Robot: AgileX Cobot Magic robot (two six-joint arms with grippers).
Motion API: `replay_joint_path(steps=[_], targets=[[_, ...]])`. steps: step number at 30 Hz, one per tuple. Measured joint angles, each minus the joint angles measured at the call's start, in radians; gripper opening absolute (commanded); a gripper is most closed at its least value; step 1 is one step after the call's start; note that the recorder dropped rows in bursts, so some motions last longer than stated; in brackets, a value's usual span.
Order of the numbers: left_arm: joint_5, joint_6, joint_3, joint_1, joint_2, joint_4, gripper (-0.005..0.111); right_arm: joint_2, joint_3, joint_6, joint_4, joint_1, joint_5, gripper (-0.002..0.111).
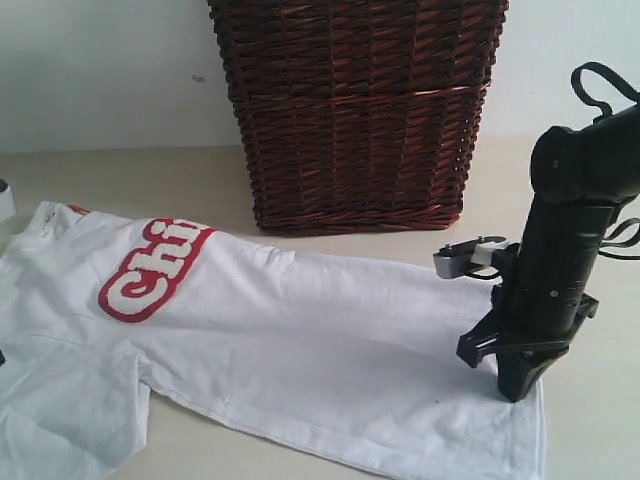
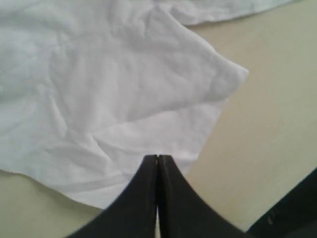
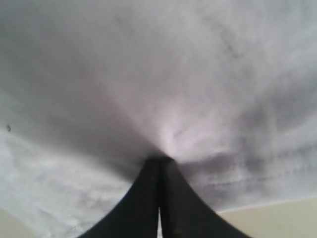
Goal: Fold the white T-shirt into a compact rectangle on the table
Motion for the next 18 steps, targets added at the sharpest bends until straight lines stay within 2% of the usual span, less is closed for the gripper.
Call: replay_joint_path(steps=[1,4,5,7,8,14,18], targets=[[0.000,0.016,0.013,-0.016,-0.003,0.000,0.010,-0.009,0.005,0.018,-0.025,0.000,-0.014,0.000],[-0.030,0.083,0.070,-0.097,-0.009,0.000,0.033,-0.050,0.009,0.041,-0.073,0.000,-0.070,0.000],[-0.051,0.098,0.094,-0.130,-0.009,0.000,0.047,-0.070,0.009,0.044,-0.077,0.000,-0.092,0.000],[-0.121,0.117,0.143,-0.192,-0.009,0.000,0.066,-0.111,0.009,0.046,-0.078,0.000,-0.121,0.000],[-0.154,0.121,0.163,-0.214,-0.009,0.000,0.071,-0.127,0.009,0.047,-0.078,0.000,-0.126,0.000],[-0.378,0.129,0.294,-0.348,-0.009,0.036,0.069,-0.226,0.009,0.050,-0.078,0.000,-0.164,0.000],[-0.571,0.129,0.341,-0.389,-0.007,0.048,0.069,-0.269,0.009,0.050,-0.058,0.000,-0.168,0.000]])
